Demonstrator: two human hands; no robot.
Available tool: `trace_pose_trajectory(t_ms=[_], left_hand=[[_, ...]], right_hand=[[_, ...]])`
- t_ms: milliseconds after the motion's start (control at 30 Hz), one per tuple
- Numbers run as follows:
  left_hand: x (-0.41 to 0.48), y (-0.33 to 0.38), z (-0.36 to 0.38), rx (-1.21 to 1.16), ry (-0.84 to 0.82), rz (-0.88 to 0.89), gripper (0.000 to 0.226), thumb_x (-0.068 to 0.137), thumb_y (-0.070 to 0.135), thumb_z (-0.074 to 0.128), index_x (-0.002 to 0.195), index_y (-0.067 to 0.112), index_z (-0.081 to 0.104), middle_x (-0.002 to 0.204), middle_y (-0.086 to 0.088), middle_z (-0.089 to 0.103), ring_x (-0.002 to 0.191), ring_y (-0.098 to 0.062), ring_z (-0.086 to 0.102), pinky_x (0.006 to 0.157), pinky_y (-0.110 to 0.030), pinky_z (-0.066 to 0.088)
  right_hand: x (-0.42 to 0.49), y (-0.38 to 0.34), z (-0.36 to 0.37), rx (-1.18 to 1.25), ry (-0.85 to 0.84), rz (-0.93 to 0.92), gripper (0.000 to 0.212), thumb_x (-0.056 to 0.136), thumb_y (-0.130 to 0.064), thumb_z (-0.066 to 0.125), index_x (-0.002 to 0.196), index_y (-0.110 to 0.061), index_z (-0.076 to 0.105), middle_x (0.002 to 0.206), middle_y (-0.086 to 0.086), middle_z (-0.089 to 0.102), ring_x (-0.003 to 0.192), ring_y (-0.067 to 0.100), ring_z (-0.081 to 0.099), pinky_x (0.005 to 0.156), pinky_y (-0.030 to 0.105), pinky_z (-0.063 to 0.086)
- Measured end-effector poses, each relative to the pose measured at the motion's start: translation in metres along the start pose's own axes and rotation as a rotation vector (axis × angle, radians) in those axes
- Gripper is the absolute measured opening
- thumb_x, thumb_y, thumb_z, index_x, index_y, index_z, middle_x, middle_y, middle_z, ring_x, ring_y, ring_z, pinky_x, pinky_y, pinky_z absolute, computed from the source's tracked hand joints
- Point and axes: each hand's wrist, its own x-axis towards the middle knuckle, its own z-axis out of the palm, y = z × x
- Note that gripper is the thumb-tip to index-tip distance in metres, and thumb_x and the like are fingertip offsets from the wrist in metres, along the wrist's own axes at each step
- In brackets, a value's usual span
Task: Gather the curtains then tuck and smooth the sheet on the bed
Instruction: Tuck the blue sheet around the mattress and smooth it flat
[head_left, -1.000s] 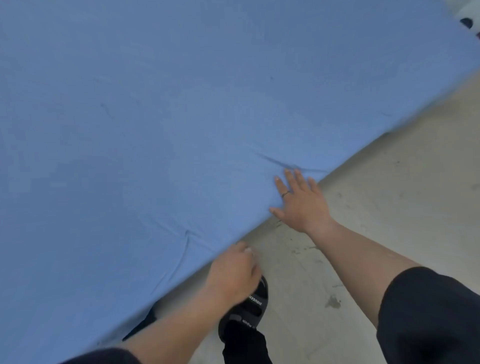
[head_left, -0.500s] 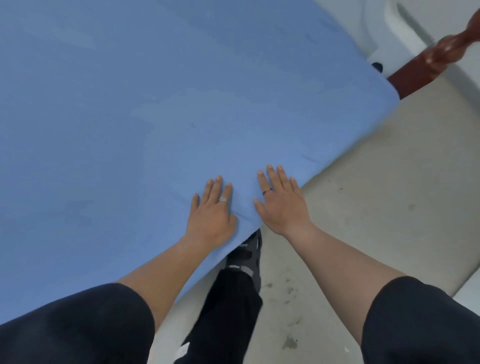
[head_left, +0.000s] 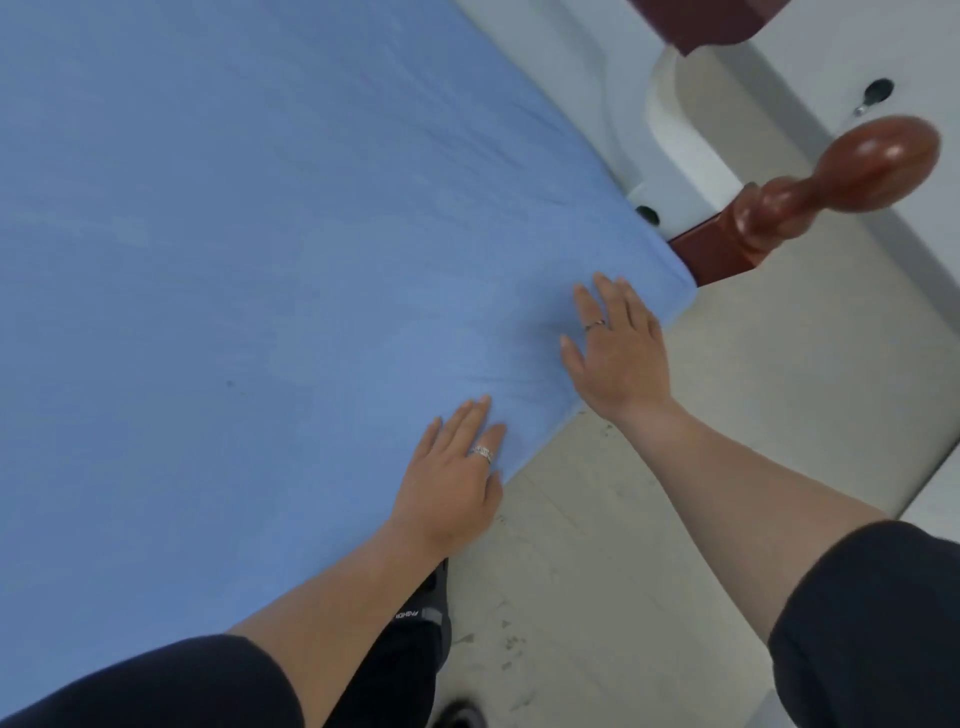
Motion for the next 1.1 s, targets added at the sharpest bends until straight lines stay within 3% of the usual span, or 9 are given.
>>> trace_pose_trajectory(t_ms=[133, 233, 367, 567, 700, 767, 867, 967, 1100], left_hand=[[0.049, 0.004, -0.015, 0.062, -0.004, -0.110, 0.071, 0.099, 0.049, 0.035, 0.160, 0.031, 0.003, 0.168, -0.001, -0.017, 0.154, -0.024, -0.017, 0.123, -0.056, -0.002], [0.066, -0.004, -0.015, 0.153, -0.145, -0.159, 0.077, 0.099, 0.059, 0.030, 0.157, 0.035, -0.015, 0.163, 0.001, -0.030, 0.150, -0.026, -0.029, 0.120, -0.061, -0.007], [0.062, -0.016, -0.011, 0.253, -0.234, -0.117, 0.087, 0.097, 0.058, 0.038, 0.153, 0.036, -0.025, 0.159, -0.002, -0.039, 0.148, -0.028, -0.034, 0.121, -0.061, -0.005], [0.049, -0.009, -0.013, 0.243, -0.290, -0.203, 0.106, 0.091, 0.055, 0.059, 0.151, 0.040, -0.027, 0.158, 0.004, -0.041, 0.149, -0.023, -0.033, 0.123, -0.058, -0.001], [0.049, 0.005, -0.013, 0.170, -0.279, -0.284, 0.106, 0.089, 0.043, 0.066, 0.156, 0.039, -0.016, 0.162, 0.006, -0.034, 0.151, -0.022, -0.028, 0.124, -0.054, 0.003], [0.048, 0.011, -0.019, 0.137, -0.316, -0.322, 0.103, 0.088, 0.041, 0.067, 0.158, 0.039, -0.009, 0.164, 0.007, -0.028, 0.153, -0.021, -0.023, 0.125, -0.051, 0.008], [0.046, 0.029, -0.034, 0.129, -0.383, -0.343, 0.088, 0.092, 0.039, 0.061, 0.160, 0.035, 0.004, 0.167, 0.005, -0.018, 0.155, -0.020, -0.012, 0.124, -0.047, 0.020], [0.046, 0.043, -0.047, 0.112, -0.407, -0.375, 0.068, 0.096, 0.035, 0.051, 0.158, 0.025, 0.024, 0.169, 0.004, -0.005, 0.155, -0.021, 0.006, 0.116, -0.044, 0.033], [0.039, 0.066, -0.057, 0.056, -0.425, -0.400, 0.051, 0.097, 0.034, 0.046, 0.146, 0.017, 0.045, 0.166, 0.007, 0.019, 0.146, -0.021, 0.029, 0.109, -0.039, 0.039]], right_hand=[[0.039, 0.022, 0.000, -0.140, -0.265, -0.104, 0.085, 0.092, -0.072, 0.036, 0.160, -0.039, -0.003, 0.168, -0.005, -0.015, 0.153, 0.027, -0.020, 0.123, 0.053, -0.005], [0.043, 0.056, 0.000, -0.103, -0.315, -0.003, 0.086, 0.089, -0.080, 0.029, 0.154, -0.048, -0.016, 0.163, -0.008, -0.030, 0.150, 0.022, -0.029, 0.123, 0.053, -0.009], [0.040, 0.075, -0.002, 0.015, -0.293, 0.181, 0.074, 0.098, -0.068, 0.021, 0.157, -0.041, -0.015, 0.164, -0.005, -0.027, 0.151, 0.014, -0.024, 0.124, 0.049, -0.005], [0.043, 0.051, -0.010, -0.024, -0.128, 0.075, 0.066, 0.101, -0.061, 0.023, 0.159, -0.037, 0.005, 0.169, 0.003, -0.001, 0.155, 0.031, 0.000, 0.122, 0.052, 0.009], [0.037, 0.072, 0.000, -0.008, -0.201, 0.187, 0.066, 0.099, -0.065, 0.020, 0.157, -0.044, -0.003, 0.167, -0.008, -0.007, 0.153, 0.025, 0.004, 0.117, 0.056, 0.019], [0.027, 0.080, 0.004, 0.106, -0.180, 0.408, 0.062, 0.101, -0.054, 0.026, 0.158, -0.034, 0.011, 0.164, 0.000, 0.016, 0.143, 0.030, 0.032, 0.110, 0.051, 0.032], [0.007, 0.095, -0.010, 0.307, -0.422, 0.748, 0.050, 0.094, -0.032, 0.041, 0.138, -0.009, 0.049, 0.141, 0.016, 0.054, 0.126, 0.036, 0.054, 0.102, 0.043, 0.042], [-0.009, 0.097, -0.025, 0.386, -0.407, 0.628, 0.040, 0.093, -0.027, 0.041, 0.125, -0.009, 0.058, 0.130, 0.015, 0.059, 0.117, 0.036, 0.058, 0.097, 0.041, 0.047], [-0.023, 0.090, -0.049, 0.475, -0.412, 0.351, 0.025, 0.094, -0.025, 0.042, 0.080, -0.011, 0.058, 0.083, 0.003, 0.063, 0.077, 0.025, 0.060, 0.064, 0.033, 0.044]])
